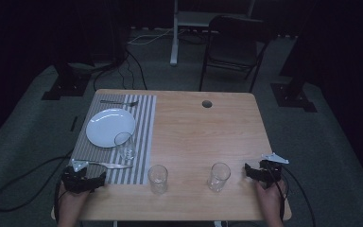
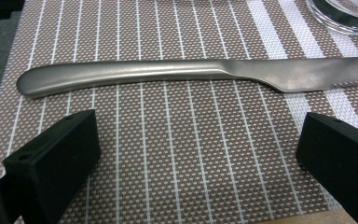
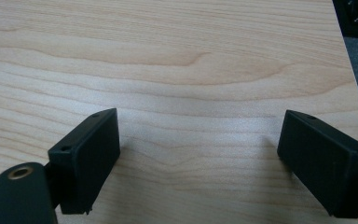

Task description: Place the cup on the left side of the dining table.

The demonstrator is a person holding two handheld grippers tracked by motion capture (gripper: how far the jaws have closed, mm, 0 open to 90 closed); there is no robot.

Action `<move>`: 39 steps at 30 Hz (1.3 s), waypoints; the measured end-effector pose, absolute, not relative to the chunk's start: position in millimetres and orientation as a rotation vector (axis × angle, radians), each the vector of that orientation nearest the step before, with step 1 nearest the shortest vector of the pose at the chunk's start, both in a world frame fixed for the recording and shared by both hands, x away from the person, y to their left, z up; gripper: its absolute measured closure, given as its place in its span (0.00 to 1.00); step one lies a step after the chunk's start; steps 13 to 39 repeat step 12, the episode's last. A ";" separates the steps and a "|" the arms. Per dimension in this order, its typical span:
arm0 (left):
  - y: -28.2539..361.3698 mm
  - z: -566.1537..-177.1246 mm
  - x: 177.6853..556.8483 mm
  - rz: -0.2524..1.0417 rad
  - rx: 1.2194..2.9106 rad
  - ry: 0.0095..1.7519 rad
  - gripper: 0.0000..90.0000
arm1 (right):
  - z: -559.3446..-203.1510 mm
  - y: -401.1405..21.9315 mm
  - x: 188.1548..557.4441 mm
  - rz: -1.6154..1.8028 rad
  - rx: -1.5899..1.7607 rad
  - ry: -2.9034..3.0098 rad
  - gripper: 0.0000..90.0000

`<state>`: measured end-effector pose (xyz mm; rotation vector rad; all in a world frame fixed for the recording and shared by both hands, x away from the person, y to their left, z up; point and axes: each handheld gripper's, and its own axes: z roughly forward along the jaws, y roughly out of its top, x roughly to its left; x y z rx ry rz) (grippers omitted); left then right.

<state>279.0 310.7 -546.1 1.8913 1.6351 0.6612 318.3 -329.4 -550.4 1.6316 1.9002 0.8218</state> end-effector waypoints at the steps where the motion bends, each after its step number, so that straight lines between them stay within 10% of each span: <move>1: 310.2 -546.2 278.6 0.662 1.885 1.641 0.00 | -550.4 -329.4 318.3 0.822 1.632 1.900 0.14; 39: 308.8 -546.1 277.9 0.667 1.876 1.658 0.00 | -550.3 -329.2 318.3 0.820 1.635 1.897 0.14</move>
